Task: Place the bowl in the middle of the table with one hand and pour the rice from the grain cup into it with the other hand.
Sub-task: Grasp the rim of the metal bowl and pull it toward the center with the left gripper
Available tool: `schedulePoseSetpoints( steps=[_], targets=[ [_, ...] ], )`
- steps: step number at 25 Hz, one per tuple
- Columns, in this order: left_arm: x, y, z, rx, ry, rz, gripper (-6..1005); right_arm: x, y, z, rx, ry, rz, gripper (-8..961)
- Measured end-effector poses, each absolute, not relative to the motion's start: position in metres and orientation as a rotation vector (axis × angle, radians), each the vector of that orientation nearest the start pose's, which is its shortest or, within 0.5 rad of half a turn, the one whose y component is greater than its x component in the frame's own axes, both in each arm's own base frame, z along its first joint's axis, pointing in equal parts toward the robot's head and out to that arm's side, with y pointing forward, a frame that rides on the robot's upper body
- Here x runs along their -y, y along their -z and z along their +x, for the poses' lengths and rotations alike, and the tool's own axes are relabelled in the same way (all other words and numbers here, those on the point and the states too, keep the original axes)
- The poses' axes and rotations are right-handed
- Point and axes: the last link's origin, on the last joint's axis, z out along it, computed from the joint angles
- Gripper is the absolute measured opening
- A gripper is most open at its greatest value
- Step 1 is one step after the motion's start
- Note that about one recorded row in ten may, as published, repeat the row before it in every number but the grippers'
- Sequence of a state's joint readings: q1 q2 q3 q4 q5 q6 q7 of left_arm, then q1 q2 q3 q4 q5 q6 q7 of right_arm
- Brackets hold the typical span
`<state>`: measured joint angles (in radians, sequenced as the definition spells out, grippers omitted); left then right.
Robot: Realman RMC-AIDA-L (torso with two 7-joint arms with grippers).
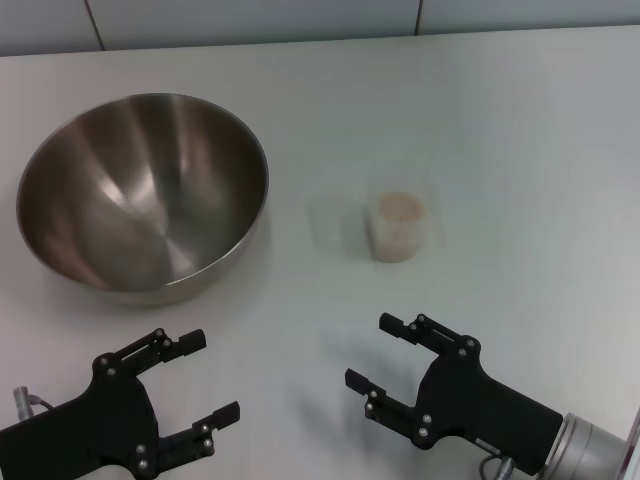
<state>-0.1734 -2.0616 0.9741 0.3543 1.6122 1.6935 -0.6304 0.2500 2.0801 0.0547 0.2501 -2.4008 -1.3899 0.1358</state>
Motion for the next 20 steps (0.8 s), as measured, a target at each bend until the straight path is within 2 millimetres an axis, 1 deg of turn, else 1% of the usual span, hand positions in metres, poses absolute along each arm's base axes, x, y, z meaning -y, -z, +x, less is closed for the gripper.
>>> schedulePoseSetpoints(
  steps=[9,12,14,17,18,19,20],
  targets=[
    [-0.189,0.040,-0.319,0.268,0.932,-2.602,782,-0.181,0.118,0.289,-0.315,-0.872,-2.378,684],
    [-0.193,0.035,-0.320,0.287,0.941,-2.558,782,-0.181,0.118,0.289,-0.315,-0.872,-2.379,684],
    [-0.198,0.025,-0.322,0.331,0.974,-2.467,782,-0.182,0.118,0.289,-0.314,-0.872,-2.377,683],
    [-0.207,0.003,-0.325,0.392,1.052,-2.306,783,-0.182,0.117,0.290,-0.312,-0.870,-2.375,683],
    [-0.215,-0.011,-0.326,0.459,1.113,-2.207,783,-0.183,0.117,0.289,-0.309,-0.870,-2.375,683],
    [-0.215,-0.011,-0.326,0.459,1.113,-2.207,783,-0.183,0.117,0.289,-0.309,-0.870,-2.375,683],
    [-0.222,-0.019,-0.327,0.520,1.151,-2.148,783,-0.183,0.117,0.289,-0.307,-0.870,-2.375,683]
  ],
)
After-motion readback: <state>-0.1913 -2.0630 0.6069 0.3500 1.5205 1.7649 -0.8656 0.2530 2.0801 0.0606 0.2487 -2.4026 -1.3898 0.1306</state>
